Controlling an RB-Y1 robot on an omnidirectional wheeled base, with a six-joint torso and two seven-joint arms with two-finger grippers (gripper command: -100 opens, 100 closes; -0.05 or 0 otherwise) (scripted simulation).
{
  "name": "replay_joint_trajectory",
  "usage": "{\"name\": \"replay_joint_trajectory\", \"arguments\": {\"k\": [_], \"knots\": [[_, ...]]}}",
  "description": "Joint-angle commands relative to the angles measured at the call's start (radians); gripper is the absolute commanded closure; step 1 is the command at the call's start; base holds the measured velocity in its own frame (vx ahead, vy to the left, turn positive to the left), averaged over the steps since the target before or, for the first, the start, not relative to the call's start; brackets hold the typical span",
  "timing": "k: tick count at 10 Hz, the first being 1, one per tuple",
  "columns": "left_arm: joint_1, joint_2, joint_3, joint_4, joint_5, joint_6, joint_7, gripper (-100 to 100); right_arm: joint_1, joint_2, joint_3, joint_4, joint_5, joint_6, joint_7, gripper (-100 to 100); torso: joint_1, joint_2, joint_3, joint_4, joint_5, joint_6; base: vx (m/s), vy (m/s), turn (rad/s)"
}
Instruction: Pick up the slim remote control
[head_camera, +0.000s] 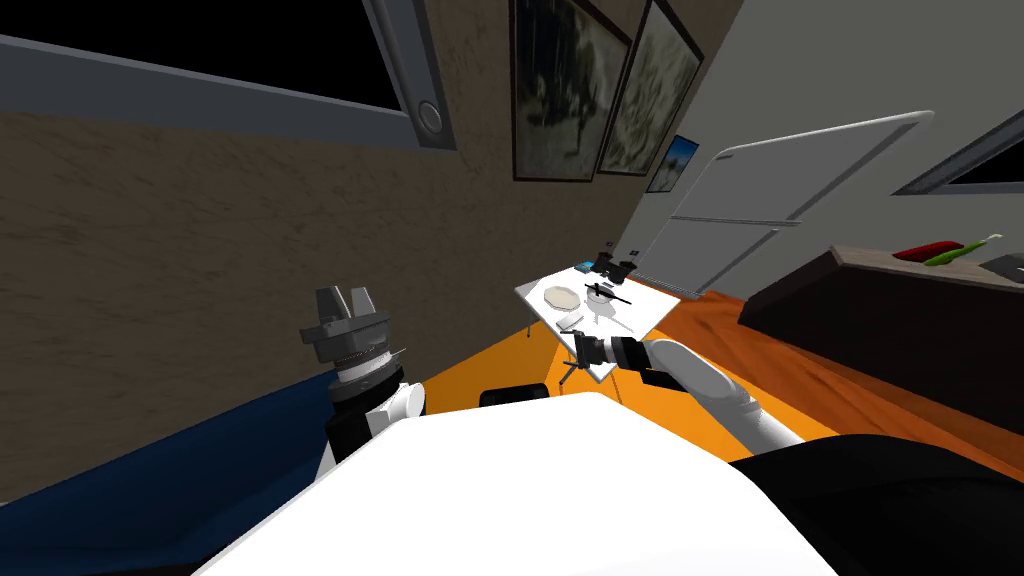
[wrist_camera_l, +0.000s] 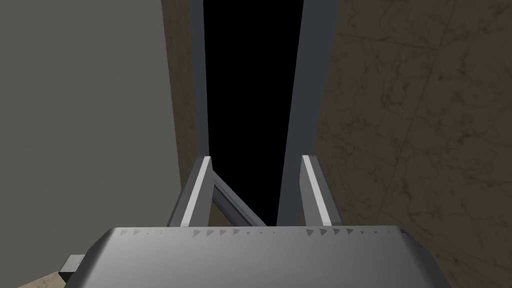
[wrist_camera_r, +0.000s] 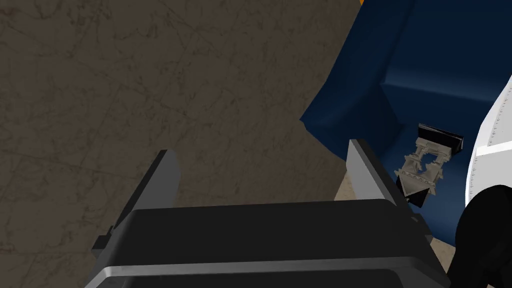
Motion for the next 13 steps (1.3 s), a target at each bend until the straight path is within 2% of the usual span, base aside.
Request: {"name": "replay_joint_trajectory", "arguments": {"k": [1,2,3,4,5,6,7,8,9,10,13], "knots": [[0.000,0.000,0.000,0.000,0.000,0.000,0.000,0,0.007,-0.010,-0.001,0.005,0.050,-0.011,-0.003,-100,0.000,0.000,0.000,0.000,0.000,0.000,0.054,-0.034,0.166],[0.000,0.000,0.000,0.000,0.000,0.000,0.000,0,0.007,-0.010,-0.001,0.005,0.062,-0.011,-0.003,-100,0.000,0.001,0.000,0.000,0.000,0.001,0.023,-0.014,-0.025],[0.000,0.000,0.000,0.000,0.000,0.000,0.000,0,0.009,-0.030,-0.004,0.033,0.098,-0.033,-0.005,-100,0.002,0.003,0.001,0.000,0.000,0.002,0.044,-0.008,0.237],[0.000,0.000,0.000,0.000,0.000,0.000,0.000,0,0.009,-0.030,-0.004,0.033,0.119,-0.033,-0.005,-100,0.002,0.002,0.001,0.000,0.000,0.000,0.050,-0.022,0.166],[0.000,0.000,0.000,0.000,0.000,0.000,0.000,0,0.011,-0.050,-0.007,0.061,0.150,-0.055,-0.009,-100,0.002,0.001,0.001,0.000,0.000,0.001,0.074,-0.034,0.271],[0.000,0.000,0.000,0.000,0.000,0.000,0.000,0,0.011,-0.050,-0.007,0.061,0.177,-0.055,-0.009,-100,0.001,0.000,0.000,0.000,0.000,0.001,0.066,-0.036,0.162],[0.000,0.000,0.000,0.000,0.000,0.000,0.000,0,0.014,-0.067,-0.009,0.089,0.213,-0.075,-0.013,-100,0.001,0.000,0.000,0.000,0.000,0.001,0.083,-0.034,0.299],[0.000,0.000,0.000,0.000,0.000,0.000,0.000,0,0.014,-0.067,-0.009,0.089,0.244,-0.075,-0.013,-100,0.001,-0.001,-0.001,0.000,0.000,0.000,0.068,-0.030,0.145],[0.000,0.000,0.000,0.000,0.000,0.000,0.000,0,0.017,-0.084,-0.011,0.118,0.278,-0.095,-0.017,-100,0.001,0.000,0.000,0.000,0.000,0.001,0.077,-0.035,0.265],[0.000,0.000,0.000,0.000,0.000,0.000,0.000,0,0.017,-0.084,-0.011,0.118,0.300,-0.095,-0.017,-100,0.001,-0.001,-0.001,0.000,0.000,0.001,0.062,-0.036,0.112],[0.000,0.000,0.000,0.000,0.000,0.000,0.000,0,0.024,-0.113,-0.014,0.174,0.385,-0.130,-0.027,-100,0.002,0.000,0.000,0.000,0.000,0.002,0.066,-0.032,0.178]]}}
